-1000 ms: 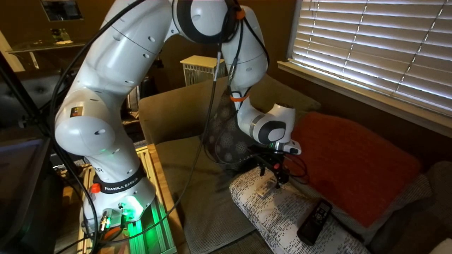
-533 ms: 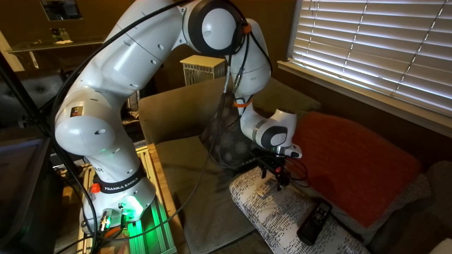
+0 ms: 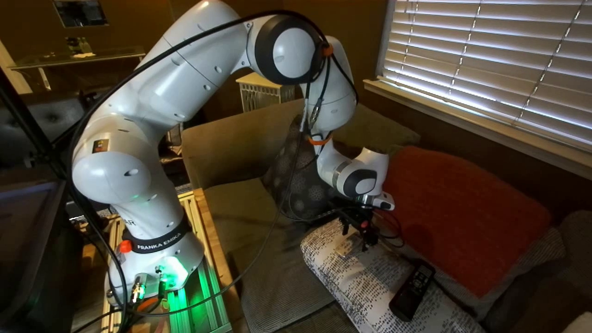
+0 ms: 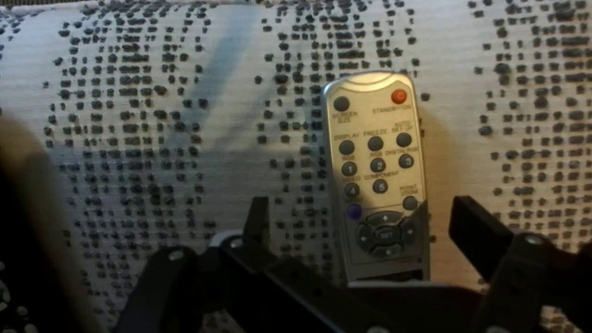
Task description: Put the grey remote on the brown fleece
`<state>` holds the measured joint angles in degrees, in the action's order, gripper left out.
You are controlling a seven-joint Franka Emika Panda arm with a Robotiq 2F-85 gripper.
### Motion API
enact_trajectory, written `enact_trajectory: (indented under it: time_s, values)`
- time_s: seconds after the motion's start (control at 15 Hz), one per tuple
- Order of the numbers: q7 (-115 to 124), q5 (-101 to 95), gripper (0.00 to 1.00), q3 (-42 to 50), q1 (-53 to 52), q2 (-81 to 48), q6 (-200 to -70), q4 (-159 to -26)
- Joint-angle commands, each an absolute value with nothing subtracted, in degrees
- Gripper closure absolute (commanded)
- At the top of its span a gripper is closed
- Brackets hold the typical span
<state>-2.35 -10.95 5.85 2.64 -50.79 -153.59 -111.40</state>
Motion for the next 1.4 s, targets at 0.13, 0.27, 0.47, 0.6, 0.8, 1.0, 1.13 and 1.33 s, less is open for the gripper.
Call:
enact_trajectory:
  time_s: [0.13,0.27,0.47,0.6,0.8,1.0,1.13,1.33]
  values:
    - [-1.38,-9.28,0.0,5.54,1.85,-53.23,-150.65,-107.57]
    - [-0.88,-9.15,0.0,5.62,1.47,-53.76,-150.01,-106.71]
    - [-0.21,-9.26,0.0,5.92,0.83,-54.39,-148.65,-105.68]
    - [0.19,-9.34,0.0,6.04,0.57,-54.78,-147.61,-104.97]
    - [0.53,-9.53,0.27,6.16,0.34,-55.24,-146.37,-104.13]
    - [0.51,-9.68,0.47,6.19,0.32,-55.47,-145.2,-103.4]
    - [0.45,-9.73,0.62,6.17,0.34,-55.55,-144.52,-103.03]
    - [0.31,-9.79,0.72,6.1,0.4,-55.74,-143.45,-102.33]
